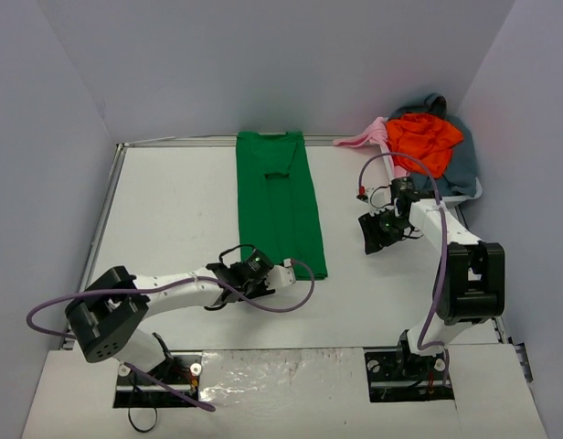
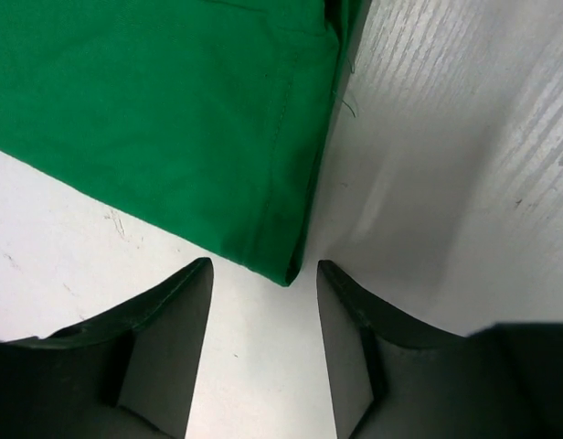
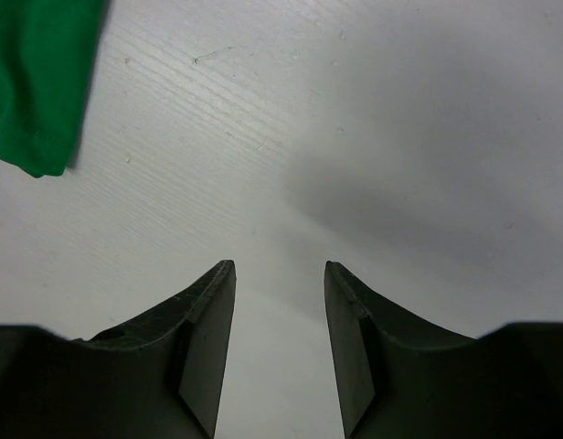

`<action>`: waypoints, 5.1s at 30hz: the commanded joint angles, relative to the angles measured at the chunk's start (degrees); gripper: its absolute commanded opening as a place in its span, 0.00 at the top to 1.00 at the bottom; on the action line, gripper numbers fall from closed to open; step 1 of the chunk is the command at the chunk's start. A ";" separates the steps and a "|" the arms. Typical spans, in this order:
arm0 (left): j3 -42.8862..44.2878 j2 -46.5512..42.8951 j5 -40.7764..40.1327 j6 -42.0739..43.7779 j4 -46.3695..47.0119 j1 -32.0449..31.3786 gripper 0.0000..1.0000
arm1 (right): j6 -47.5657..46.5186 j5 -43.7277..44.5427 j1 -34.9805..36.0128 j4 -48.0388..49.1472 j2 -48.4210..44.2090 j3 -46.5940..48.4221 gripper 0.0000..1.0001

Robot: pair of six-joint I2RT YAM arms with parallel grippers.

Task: Fold and stack the t-shirts
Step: Grab the bottom of the folded rectangular tshirt with both arms, then fold the folded rectangular tshirt in 1/3 of the way

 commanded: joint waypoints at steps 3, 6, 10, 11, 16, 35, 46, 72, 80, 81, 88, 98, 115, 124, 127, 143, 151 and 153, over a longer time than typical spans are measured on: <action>1.33 1.46 -1.40 -0.16 -0.99 -0.12 0.57 | 0.38 0.65 -0.35 -1.12 -0.36 -0.39 0.60; 1.41 2.17 -1.75 -0.51 -1.16 -0.12 0.64 | 0.38 0.56 -0.35 -1.12 -0.53 -0.56 0.60; 1.50 2.61 -2.10 -0.78 -1.34 -0.12 0.67 | 0.29 0.65 -0.35 -1.12 -0.71 -0.65 0.60; 1.68 2.70 -2.19 -0.86 -1.51 -0.12 0.68 | 0.29 0.74 -0.35 -1.12 -0.71 -0.57 0.60; 2.12 2.96 -2.02 -1.13 -2.22 -0.12 0.80 | 0.29 0.82 -0.35 -1.03 -0.88 -0.74 0.60; 4.48 -2.93 11.94 5.11 -10.82 5.15 0.98 | -2.34 -6.99 1.75 -2.52 -3.96 1.45 0.61; 10.46 -0.30 24.17 6.17 -17.68 16.05 0.98 | -16.31 -16.67 11.15 -3.85 -9.23 2.34 0.61; 15.21 8.14 38.15 5.73 -23.84 24.58 0.98 | -22.04 -2.08 36.29 19.88 -11.17 -13.66 0.62; 14.78 7.80 37.98 5.90 -23.58 24.84 0.98 | -22.30 0.47 38.32 20.15 -5.64 -11.64 0.62; 14.77 7.79 37.97 5.90 -23.58 24.84 0.98 | -22.39 0.73 38.41 20.15 -5.11 -11.55 0.62; 14.60 7.97 37.71 6.08 -23.40 24.93 0.98 | -22.30 0.82 39.11 20.15 -1.15 -11.37 0.62; 15.21 8.32 38.32 6.43 -24.28 25.20 0.98 | -23.09 2.75 39.20 20.33 2.36 -11.37 0.61; 15.48 4.90 37.71 6.61 -26.12 25.72 0.98 | -20.72 2.33 39.20 15.94 0.88 -10.06 0.90; 16.27 1.47 38.59 8.18 -30.07 25.55 0.98 | -21.42 -0.67 38.58 7.85 -2.99 -8.65 0.95; 16.27 0.33 39.47 9.06 -31.48 25.55 0.98 | -20.81 -2.16 38.67 5.13 -4.05 -7.34 0.98; 18.73 -4.33 44.56 15.83 -44.22 24.23 0.98 | -21.77 -12.62 38.06 -7.97 -7.30 -1.53 1.00; 20.57 -5.74 47.37 18.99 -51.34 20.10 0.98 | -22.91 -15.26 38.05 -12.19 -8.18 -0.39 1.00; 20.84 -6.27 49.74 21.98 -53.19 19.84 0.97 | -23.18 -15.70 38.06 -13.42 -8.18 0.05 1.00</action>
